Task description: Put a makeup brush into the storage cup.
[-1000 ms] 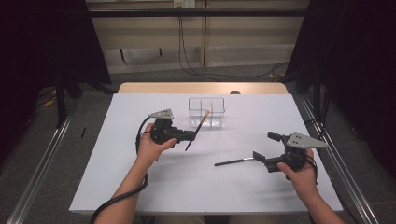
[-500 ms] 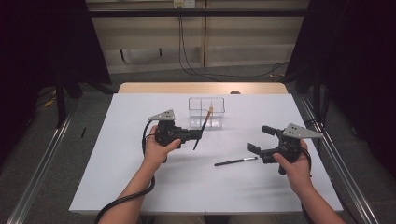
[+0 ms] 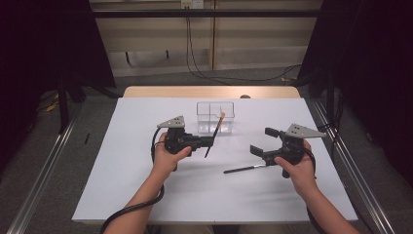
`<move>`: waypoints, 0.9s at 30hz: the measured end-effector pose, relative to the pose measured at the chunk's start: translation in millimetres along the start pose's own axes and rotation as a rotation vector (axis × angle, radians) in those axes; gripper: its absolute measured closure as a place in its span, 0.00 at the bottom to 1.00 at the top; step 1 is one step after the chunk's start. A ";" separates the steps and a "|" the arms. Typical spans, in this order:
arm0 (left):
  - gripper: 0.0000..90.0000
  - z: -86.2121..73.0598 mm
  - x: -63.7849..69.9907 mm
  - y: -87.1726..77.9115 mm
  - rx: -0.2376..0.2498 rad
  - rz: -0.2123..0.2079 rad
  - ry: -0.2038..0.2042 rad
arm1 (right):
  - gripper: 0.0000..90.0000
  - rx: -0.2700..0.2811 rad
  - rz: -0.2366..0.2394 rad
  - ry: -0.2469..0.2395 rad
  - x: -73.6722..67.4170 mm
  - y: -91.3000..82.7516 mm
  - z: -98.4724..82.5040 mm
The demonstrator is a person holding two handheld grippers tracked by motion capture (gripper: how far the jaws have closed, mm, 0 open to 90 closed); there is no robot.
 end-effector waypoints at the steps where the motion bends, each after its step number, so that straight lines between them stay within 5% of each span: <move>1: 0.94 0.1 0.2 0.3 0.003 0.000 0.001 | 0.00 0.002 0.000 -0.002 -1.3 2.7 1.9; 27: 0.94 3.3 8.5 4.4 0.023 -0.007 0.047 | 0.09 0.020 0.047 -0.003 -20.3 41.2 23.0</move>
Point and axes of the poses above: each handheld gripper's, and its own axes: y roughly forward along the jaws, z roughly out of its top, x roughly to its right, the point moved 4 cm from there along y, roughly forward along the jaws, and after that the axes turned 3 degrees about -z, right-handed, at the moved point
